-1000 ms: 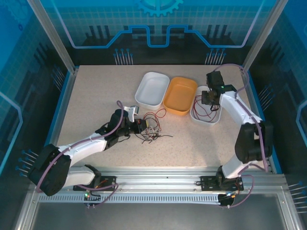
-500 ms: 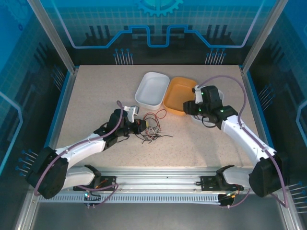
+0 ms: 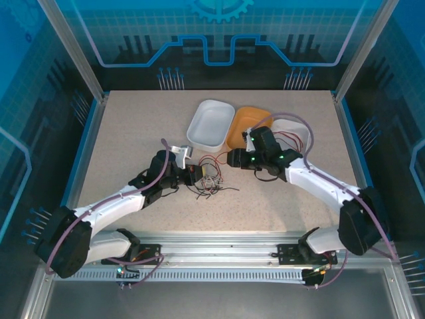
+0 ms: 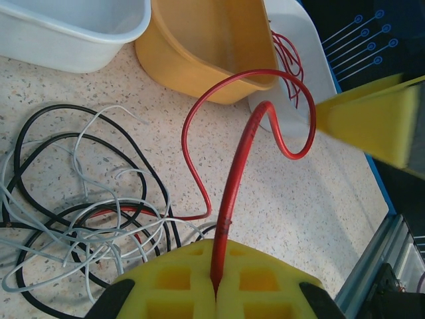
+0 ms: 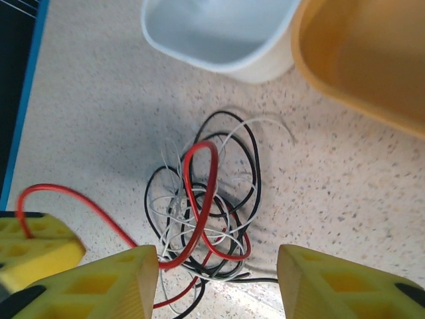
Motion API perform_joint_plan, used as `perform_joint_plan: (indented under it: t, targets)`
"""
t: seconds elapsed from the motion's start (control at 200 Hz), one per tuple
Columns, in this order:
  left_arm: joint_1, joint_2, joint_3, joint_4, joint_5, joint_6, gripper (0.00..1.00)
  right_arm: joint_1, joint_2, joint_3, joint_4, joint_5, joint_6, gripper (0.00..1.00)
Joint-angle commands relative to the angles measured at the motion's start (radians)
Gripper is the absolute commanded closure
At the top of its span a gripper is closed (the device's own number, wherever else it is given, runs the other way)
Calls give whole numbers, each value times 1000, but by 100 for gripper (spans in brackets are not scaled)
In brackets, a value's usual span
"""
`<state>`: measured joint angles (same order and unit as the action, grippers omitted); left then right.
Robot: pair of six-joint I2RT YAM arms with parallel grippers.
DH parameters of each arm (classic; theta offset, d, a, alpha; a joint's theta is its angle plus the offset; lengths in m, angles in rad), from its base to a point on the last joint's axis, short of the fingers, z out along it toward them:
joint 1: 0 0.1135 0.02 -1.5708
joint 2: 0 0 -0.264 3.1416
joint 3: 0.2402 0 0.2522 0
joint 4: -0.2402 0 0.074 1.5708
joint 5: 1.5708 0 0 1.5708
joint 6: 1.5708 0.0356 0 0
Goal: Untangle the cables
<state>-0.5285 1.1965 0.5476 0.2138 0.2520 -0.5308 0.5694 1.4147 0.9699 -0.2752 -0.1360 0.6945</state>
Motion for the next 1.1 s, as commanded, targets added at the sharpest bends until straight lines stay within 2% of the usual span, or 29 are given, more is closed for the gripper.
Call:
perform_joint_plan:
  t: [0.0,0.375,0.475,0.615,0.78,0.805,0.916,0.971,1.011,1.096]
  targets:
    - [-8,-23,12,-3,24,17,99,24,42,48,-2,-26,77,50]
    - [-8,-27,14,-11,29,24,99,29,89,56,92,-44,127,55]
    - [-8,-27,12,-6,32,25,99,27,92,56,99,-41,134,60]
    - [-7,-28,12,-4,39,28,96,26,102,48,111,-54,140,75]
    - [-7,-30,12,-6,37,28,96,27,93,49,113,-63,136,100]
    - [-8,-31,12,-6,34,28,96,27,88,50,112,-63,134,100]
    - [-8,-35,8,-7,27,25,85,27,57,57,93,-50,118,100]
    - [-7,-39,5,-10,24,25,76,27,36,59,79,-36,110,100]
    - [-8,-43,2,-9,21,22,62,27,19,59,67,-26,102,100]
    - [-8,-57,-6,-9,7,22,22,27,-17,68,35,-6,82,100]
